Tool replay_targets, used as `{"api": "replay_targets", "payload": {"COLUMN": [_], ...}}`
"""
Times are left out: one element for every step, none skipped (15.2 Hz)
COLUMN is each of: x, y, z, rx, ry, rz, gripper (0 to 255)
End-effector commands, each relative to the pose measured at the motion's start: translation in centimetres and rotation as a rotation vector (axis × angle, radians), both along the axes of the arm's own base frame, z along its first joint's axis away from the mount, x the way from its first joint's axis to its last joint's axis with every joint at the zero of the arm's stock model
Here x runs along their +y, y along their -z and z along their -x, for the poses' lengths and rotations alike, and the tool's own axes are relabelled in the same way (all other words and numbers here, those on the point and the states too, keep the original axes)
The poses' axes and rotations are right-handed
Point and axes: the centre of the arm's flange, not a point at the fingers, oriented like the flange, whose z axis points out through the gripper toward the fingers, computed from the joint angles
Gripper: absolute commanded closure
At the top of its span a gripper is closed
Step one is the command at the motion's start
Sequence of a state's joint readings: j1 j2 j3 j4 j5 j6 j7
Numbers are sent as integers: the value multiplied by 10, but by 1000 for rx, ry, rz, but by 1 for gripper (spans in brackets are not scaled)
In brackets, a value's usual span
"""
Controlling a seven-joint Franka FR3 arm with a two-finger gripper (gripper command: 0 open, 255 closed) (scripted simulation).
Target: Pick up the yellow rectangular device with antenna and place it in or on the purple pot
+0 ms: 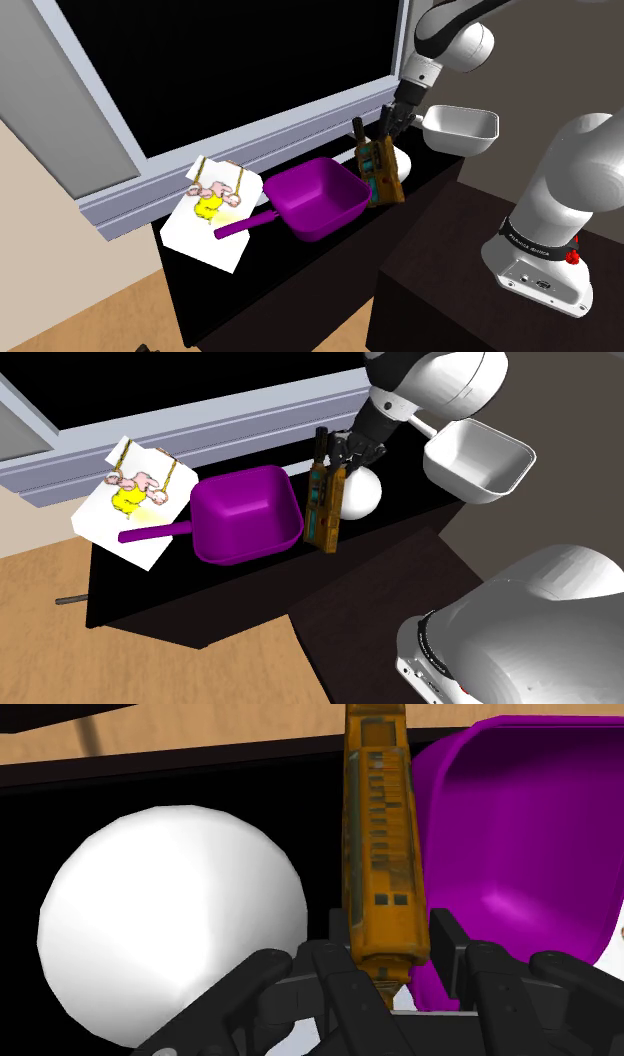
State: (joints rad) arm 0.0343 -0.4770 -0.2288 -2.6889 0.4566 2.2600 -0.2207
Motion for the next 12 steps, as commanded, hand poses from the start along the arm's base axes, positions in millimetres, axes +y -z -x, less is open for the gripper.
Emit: {"api": "replay_targets", "payload": {"x": [0, 0, 0, 0, 0, 0, 0, 0, 0, 0, 0, 0], "y": [-10, -15, -21, -26, -31, -37, -42, -47, -52, -58, -63, -68], "z": [1, 1, 1, 1, 1, 1, 1, 1, 1, 1, 1, 1], "rx": [0, 0, 0, 0, 0, 0, 0, 0, 0, 0, 0, 0], "ry": [0, 0, 0, 0, 0, 0, 0, 0, 0, 0, 0, 0], "rz": [0, 0, 0, 0, 0, 0, 0, 0, 0, 0, 0, 0], "gripper": [255, 255, 255, 255, 255, 255, 255, 255, 255, 255, 255, 255]}}
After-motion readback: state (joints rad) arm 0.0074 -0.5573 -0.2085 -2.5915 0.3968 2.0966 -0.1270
